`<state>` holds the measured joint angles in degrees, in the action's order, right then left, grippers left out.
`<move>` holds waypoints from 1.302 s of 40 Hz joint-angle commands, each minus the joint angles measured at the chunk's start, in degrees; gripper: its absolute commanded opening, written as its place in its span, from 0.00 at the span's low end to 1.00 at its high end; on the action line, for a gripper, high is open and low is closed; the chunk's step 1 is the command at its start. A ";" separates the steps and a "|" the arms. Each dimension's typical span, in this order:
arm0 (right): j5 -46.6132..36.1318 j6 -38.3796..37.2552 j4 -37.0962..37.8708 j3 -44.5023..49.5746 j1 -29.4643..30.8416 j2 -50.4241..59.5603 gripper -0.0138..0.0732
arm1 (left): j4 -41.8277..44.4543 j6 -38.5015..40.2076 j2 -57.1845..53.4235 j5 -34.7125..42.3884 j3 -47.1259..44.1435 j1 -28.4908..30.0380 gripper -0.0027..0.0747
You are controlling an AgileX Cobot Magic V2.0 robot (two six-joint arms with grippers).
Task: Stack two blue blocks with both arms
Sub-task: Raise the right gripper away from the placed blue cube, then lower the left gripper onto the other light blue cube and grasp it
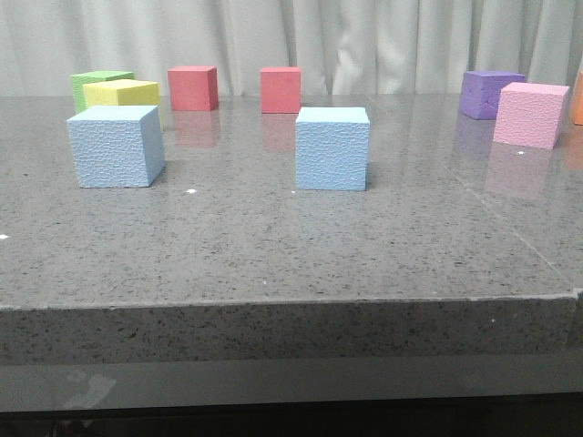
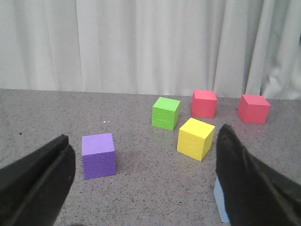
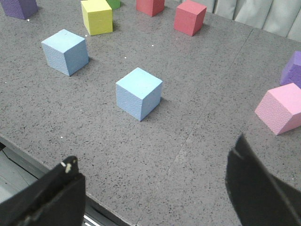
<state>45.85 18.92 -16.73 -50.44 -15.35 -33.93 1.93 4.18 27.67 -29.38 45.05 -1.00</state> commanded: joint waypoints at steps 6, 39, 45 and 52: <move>-3.73 0.43 -1.05 -1.23 0.15 -0.09 0.87 | 1.23 -0.33 6.50 -2.39 4.13 0.02 0.85; -3.33 0.43 -1.05 -1.23 0.15 -0.09 0.87 | 1.44 -2.19 54.36 -22.33 33.76 -20.56 0.84; -3.33 0.43 -1.05 -1.23 0.15 -0.09 0.87 | 1.44 1.45 61.40 -24.80 40.15 -20.56 0.84; -3.33 0.43 -1.05 -1.23 0.15 -0.09 0.87 | 1.44 5.97 67.50 -26.33 44.90 -20.56 0.84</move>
<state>45.95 19.05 -16.73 -50.44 -15.35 -33.93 3.26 7.45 95.33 -56.72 86.59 -21.23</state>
